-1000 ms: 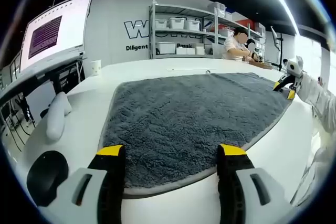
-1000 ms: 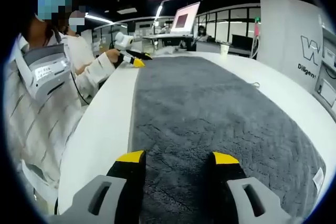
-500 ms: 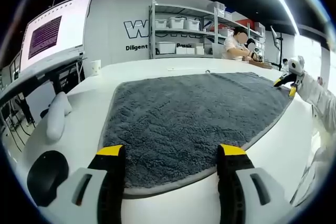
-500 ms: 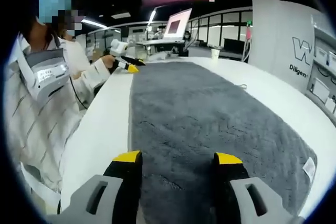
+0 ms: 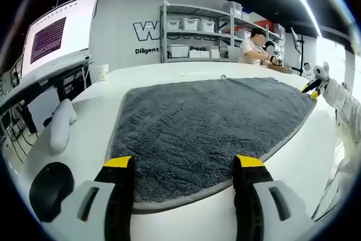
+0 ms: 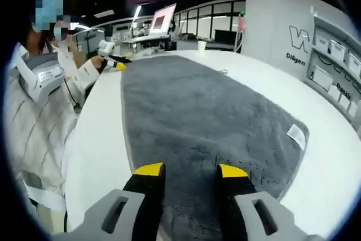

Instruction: Open the folded towel by lifting each exposed corner and separating the folded layers until the towel lies flat within the target outline without major curled edges

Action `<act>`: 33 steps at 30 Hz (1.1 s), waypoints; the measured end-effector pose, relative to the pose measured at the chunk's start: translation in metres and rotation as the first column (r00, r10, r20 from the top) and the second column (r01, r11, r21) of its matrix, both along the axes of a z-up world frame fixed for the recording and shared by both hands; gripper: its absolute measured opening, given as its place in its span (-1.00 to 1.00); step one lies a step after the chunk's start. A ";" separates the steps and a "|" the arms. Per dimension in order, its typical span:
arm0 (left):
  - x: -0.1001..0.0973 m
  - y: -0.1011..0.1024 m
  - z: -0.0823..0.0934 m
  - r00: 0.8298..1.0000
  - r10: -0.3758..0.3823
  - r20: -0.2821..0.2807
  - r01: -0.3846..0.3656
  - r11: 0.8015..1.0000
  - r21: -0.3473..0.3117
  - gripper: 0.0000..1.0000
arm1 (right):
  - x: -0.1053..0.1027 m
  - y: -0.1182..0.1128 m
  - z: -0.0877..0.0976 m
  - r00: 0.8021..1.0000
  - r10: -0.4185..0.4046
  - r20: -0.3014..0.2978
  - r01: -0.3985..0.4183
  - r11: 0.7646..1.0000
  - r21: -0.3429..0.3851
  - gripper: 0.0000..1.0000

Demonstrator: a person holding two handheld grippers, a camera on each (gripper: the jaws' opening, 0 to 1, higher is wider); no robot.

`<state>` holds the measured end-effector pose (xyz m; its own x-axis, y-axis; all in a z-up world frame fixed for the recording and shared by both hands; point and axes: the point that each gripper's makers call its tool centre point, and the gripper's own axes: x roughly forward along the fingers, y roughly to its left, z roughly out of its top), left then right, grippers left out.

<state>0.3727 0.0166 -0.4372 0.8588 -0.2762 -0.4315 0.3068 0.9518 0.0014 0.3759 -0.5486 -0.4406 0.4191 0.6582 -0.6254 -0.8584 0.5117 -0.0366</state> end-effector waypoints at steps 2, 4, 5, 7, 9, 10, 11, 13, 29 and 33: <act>0.000 0.000 0.000 1.000 0.001 -0.001 -0.001 1.000 0.000 0.41 | -0.004 0.002 -0.001 0.999 0.015 -0.031 -0.014 0.999 0.035 -0.35; 0.000 0.000 0.000 1.000 0.001 -0.002 -0.001 1.000 0.001 0.41 | -0.005 0.002 -0.001 0.999 0.030 -0.036 -0.029 0.999 0.045 -0.28; 0.000 0.000 0.000 1.000 0.002 -0.002 -0.002 1.000 0.001 0.41 | -0.007 0.003 -0.001 0.998 0.038 -0.047 -0.036 0.998 0.053 -0.22; 0.000 0.001 0.000 1.000 0.002 -0.003 -0.002 1.000 0.001 0.41 | -0.011 0.005 -0.001 0.997 0.067 -0.048 -0.064 0.996 0.054 -0.14; 0.000 0.001 0.000 1.000 0.002 -0.003 -0.002 1.000 0.001 0.41 | -0.012 0.006 -0.002 0.996 0.084 -0.036 -0.083 0.996 0.041 -0.17; 0.000 0.001 0.000 1.000 0.002 -0.002 -0.002 1.000 0.001 0.41 | -0.012 0.006 -0.002 0.996 0.084 -0.032 -0.083 0.996 0.035 -0.17; 0.000 0.001 0.000 1.000 0.002 -0.002 -0.002 1.000 0.001 0.41 | -0.011 0.005 -0.002 0.996 0.083 -0.029 -0.083 0.996 0.029 -0.16; 0.000 0.000 0.000 1.000 0.003 0.000 -0.003 1.000 0.000 0.41 | -0.012 0.007 -0.002 0.996 0.084 -0.036 -0.084 0.996 0.010 -0.17; 0.000 -0.002 0.000 1.000 0.004 -0.001 -0.004 1.000 0.000 0.41 | 0.004 -0.017 -0.003 0.999 -0.027 -0.017 0.027 1.000 -0.016 -0.73; 0.000 -0.001 0.000 1.000 0.005 -0.002 -0.005 1.000 0.000 0.41 | 0.005 -0.018 -0.001 1.000 -0.028 -0.004 0.028 0.999 0.017 -0.70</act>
